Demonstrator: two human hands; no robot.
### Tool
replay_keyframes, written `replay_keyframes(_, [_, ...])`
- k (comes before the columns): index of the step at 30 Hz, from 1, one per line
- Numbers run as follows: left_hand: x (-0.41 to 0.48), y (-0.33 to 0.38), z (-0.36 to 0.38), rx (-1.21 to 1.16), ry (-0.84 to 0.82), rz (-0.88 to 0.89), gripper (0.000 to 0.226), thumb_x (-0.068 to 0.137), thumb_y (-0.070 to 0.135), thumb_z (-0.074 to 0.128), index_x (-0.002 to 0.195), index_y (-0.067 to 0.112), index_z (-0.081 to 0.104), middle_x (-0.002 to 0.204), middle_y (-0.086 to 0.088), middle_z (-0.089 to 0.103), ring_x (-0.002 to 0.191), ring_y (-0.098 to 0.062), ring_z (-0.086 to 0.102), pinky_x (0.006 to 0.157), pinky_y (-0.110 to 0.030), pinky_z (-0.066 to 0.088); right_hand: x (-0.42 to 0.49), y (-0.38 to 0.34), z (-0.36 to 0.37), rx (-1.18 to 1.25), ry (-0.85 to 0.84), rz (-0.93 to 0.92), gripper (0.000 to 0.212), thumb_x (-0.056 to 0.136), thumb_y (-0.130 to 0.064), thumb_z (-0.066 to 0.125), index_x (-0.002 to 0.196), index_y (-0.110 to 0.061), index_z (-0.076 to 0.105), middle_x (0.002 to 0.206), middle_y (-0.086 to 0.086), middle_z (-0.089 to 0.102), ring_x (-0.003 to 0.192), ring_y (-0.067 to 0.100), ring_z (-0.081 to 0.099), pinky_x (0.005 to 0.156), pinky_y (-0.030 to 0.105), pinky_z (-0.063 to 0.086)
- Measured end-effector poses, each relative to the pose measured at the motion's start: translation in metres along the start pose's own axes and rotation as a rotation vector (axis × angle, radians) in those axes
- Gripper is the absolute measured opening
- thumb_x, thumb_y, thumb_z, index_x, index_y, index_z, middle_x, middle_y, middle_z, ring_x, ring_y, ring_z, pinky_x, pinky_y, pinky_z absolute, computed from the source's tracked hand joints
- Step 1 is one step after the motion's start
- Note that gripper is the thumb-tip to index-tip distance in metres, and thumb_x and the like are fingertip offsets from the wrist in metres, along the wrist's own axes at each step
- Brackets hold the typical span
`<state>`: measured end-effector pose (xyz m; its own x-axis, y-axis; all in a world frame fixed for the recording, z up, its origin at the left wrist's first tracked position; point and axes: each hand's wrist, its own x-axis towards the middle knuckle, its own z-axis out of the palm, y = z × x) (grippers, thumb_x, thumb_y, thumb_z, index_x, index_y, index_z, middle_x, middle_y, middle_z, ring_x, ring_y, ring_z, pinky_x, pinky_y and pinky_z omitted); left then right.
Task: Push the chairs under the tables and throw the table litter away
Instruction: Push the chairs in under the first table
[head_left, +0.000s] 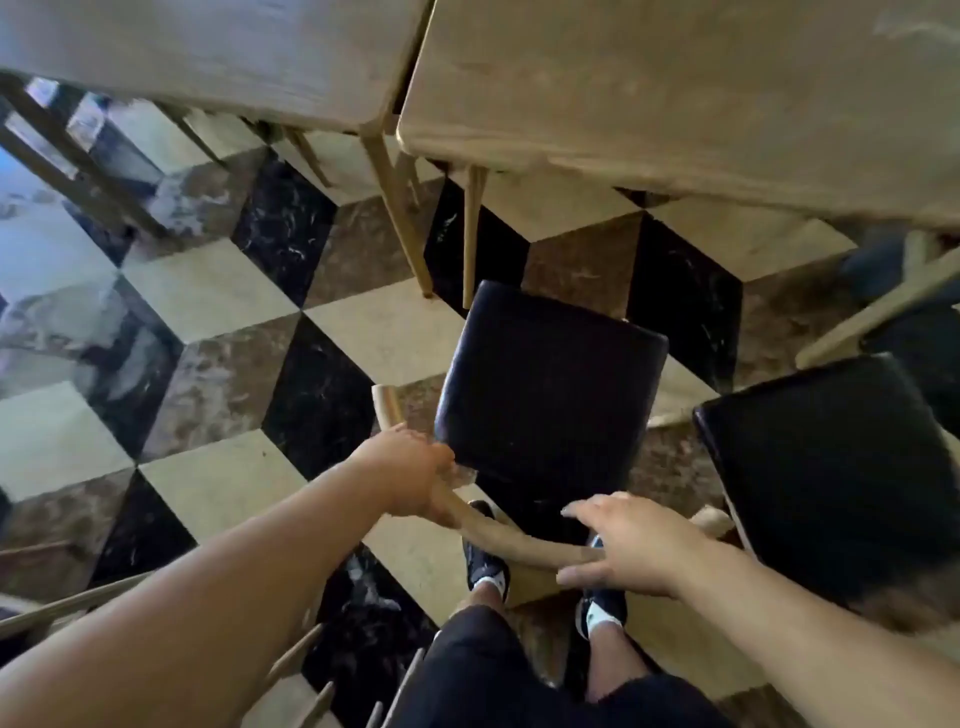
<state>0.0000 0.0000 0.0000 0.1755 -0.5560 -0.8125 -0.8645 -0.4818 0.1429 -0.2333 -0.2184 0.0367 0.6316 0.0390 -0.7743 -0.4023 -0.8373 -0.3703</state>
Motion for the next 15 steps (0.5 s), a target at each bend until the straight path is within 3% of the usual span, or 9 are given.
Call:
replay_keyframes(2, [0.002, -0.005, 0.001, 0.231, -0.001, 0.092, 0.100, 0.059, 0.097, 0.050, 0.136, 0.034, 0.061, 0.136, 0.009, 0.063, 0.129, -0.021, 0.057, 0.118, -0.046, 0.035, 0.008, -0.006, 0.010, -0.013, -0.105, 0.043, 0.087, 0.081, -0.083, 0.062, 0.153, -0.040, 0.042, 0.142, -0.010, 0.057, 0.133, 0.019, 0.051, 0.102, 0.038, 0.047])
replay_keyframes(4, [0.006, -0.008, 0.006, 0.395, 0.059, 0.141, 0.063, 0.082, 0.070, 0.067, 0.130, 0.030, 0.065, 0.130, 0.005, 0.067, 0.122, -0.024, 0.061, 0.117, -0.047, 0.035, 0.014, -0.010, 0.025, -0.065, -0.114, 0.056, 0.067, 0.083, -0.077, 0.062, 0.139, -0.040, 0.054, 0.128, -0.010, 0.063, 0.121, 0.018, 0.057, 0.095, 0.039, 0.049])
replay_keyframes(6, [0.013, -0.010, 0.006, 0.441, 0.087, 0.164, 0.032, 0.089, 0.041, 0.069, 0.119, 0.028, 0.067, 0.119, 0.002, 0.071, 0.113, -0.024, 0.064, 0.112, -0.045, 0.038, 0.021, -0.013, 0.032, -0.067, -0.103, 0.077, 0.051, 0.087, -0.067, 0.063, 0.127, -0.037, 0.059, 0.119, -0.010, 0.065, 0.113, 0.018, 0.060, 0.088, 0.038, 0.048])
replay_keyframes(10, [0.024, -0.017, -0.001, 0.499, 0.026, 0.212, 0.020, 0.090, 0.028, 0.067, 0.110, 0.027, 0.069, 0.108, 0.002, 0.070, 0.099, -0.024, 0.067, 0.093, -0.044, 0.050, 0.034, -0.017, 0.041, -0.102, -0.128, 0.120, 0.035, 0.092, -0.046, 0.063, 0.124, -0.032, 0.057, 0.119, -0.005, 0.063, 0.113, 0.023, 0.063, 0.084, 0.039, 0.046])
replay_keyframes(15, [0.037, -0.031, -0.026, 0.558, 0.064, 0.284, 0.014, 0.093, 0.027, 0.066, 0.106, 0.028, 0.066, 0.103, 0.003, 0.071, 0.097, -0.026, 0.068, 0.094, -0.047, 0.048, 0.037, -0.008, 0.027, -0.152, 0.002, 0.096, 0.022, 0.095, -0.034, 0.062, 0.115, -0.030, 0.054, 0.113, -0.003, 0.067, 0.106, 0.026, 0.066, 0.081, 0.043, 0.047])
